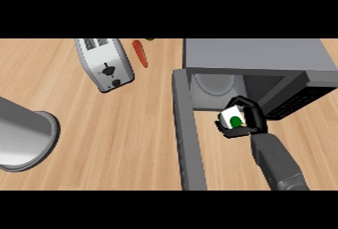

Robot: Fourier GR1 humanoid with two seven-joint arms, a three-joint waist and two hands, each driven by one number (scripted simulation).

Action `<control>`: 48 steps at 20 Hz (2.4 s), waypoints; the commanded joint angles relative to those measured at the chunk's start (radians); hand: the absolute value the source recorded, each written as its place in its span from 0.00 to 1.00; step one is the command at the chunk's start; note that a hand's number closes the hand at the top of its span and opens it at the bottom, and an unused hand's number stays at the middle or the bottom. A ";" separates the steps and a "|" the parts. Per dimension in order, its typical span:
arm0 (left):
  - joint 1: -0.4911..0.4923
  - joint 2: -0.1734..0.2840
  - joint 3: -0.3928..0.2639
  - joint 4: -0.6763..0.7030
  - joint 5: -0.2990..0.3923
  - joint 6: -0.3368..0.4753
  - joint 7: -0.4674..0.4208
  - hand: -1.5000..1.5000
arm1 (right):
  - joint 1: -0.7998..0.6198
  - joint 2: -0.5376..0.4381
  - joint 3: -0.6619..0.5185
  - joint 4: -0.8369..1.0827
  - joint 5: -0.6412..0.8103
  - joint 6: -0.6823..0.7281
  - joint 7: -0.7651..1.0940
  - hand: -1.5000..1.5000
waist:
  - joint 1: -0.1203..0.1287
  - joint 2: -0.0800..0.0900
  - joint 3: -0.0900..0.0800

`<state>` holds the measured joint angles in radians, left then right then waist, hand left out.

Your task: Pick up the milk, place it into the microwave and close the microwave

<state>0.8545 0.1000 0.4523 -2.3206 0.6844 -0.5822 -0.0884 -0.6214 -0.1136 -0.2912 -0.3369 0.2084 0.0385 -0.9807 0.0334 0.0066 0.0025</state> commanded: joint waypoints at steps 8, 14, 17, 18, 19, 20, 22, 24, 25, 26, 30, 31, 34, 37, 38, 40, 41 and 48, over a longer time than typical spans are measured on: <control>-0.027 0.011 0.009 -0.071 0.088 0.005 0.024 0.00 | -0.256 -0.103 -0.033 0.118 0.007 -0.055 0.173 1.00 | 0.028 0.011 0.001; -0.076 0.030 -0.011 -0.056 0.084 0.006 0.031 0.00 | -0.314 -0.133 -0.030 0.167 0.024 -0.057 0.198 1.00 | 0.051 0.023 0.002; -0.145 0.069 -0.007 -0.011 0.075 0.020 0.029 0.00 | -0.355 -0.147 -0.006 0.172 0.061 -0.144 0.226 1.00 | 0.067 0.037 0.002; -0.153 0.074 0.001 -0.012 0.082 0.025 0.026 0.00 | -0.370 -0.160 -0.010 0.173 0.062 -0.172 0.241 1.00 | 0.075 0.040 0.002; -0.159 0.080 -0.003 0.003 0.071 0.032 0.038 0.00 | -0.364 -0.147 0.006 0.175 0.083 -0.224 0.231 1.00 | 0.072 0.041 0.002; -0.178 0.064 -0.028 -0.026 0.061 0.050 0.038 0.00 | -0.383 -0.180 0.000 0.175 0.081 -0.231 0.251 1.00 | 0.078 0.050 0.003; -0.166 0.073 -0.018 -0.028 0.082 0.049 0.045 0.00 | -0.389 -0.167 -0.003 0.190 0.084 -0.274 0.266 1.00 | 0.088 0.045 0.003; -0.188 0.089 -0.013 -0.022 0.083 0.045 0.040 0.00 | -0.392 -0.195 -0.012 0.197 0.080 -0.285 0.274 1.00 | 0.095 0.052 0.004; -0.215 0.107 -0.013 0.007 0.089 0.061 0.053 0.00 | -0.422 -0.171 -0.008 0.196 0.087 -0.332 0.298 1.00 | 0.094 0.056 0.003; -0.201 0.084 -0.025 0.006 0.076 0.048 0.040 0.00 | -0.395 -0.202 -0.008 0.203 0.088 -0.308 0.276 1.00 | 0.106 0.060 0.004; -0.207 0.107 -0.020 -0.001 0.082 0.038 0.046 0.00 | -0.410 -0.232 -0.014 0.209 0.090 -0.343 0.290 1.00 | 0.129 0.070 0.006; -0.236 0.113 -0.026 0.021 0.075 0.047 0.047 0.00 | -0.423 -0.220 -0.013 0.211 0.091 -0.343 0.295 1.00 | 0.119 0.073 0.005; -0.235 0.124 -0.011 0.017 0.097 0.054 0.052 0.00 | -0.425 -0.238 -0.037 0.210 0.071 -0.363 0.296 1.00 | 0.131 0.074 0.007; -0.248 0.131 -0.015 0.016 0.090 0.051 0.053 0.00 | -0.439 -0.260 -0.028 0.224 0.084 -0.360 0.325 1.00 | 0.143 0.080 0.007; -0.260 0.137 -0.021 0.015 0.093 0.058 0.060 0.00 | -0.438 -0.252 -0.030 0.219 0.082 -0.364 0.314 1.00 | 0.139 0.084 0.008; -0.265 0.132 -0.015 0.029 0.086 0.062 0.054 0.00 | -0.431 -0.274 -0.038 0.219 0.076 -0.354 0.311 1.00 | 0.143 0.087 0.008; -0.265 0.134 -0.019 0.011 0.100 0.061 0.054 0.00 | -0.424 -0.257 -0.040 0.218 0.075 -0.386 0.306 1.00 | 0.156 0.089 0.009; -0.299 0.156 -0.019 0.044 0.083 0.065 0.065 0.00 | -0.454 -0.273 -0.043 0.213 0.076 -0.385 0.327 1.00 | 0.163 0.096 0.007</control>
<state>0.5768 0.2468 0.4379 -2.2903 0.7718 -0.5207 -0.0289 -1.0355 -0.3672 -0.3422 -0.1272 0.2714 -0.3437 -0.6715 0.1870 0.0933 0.0169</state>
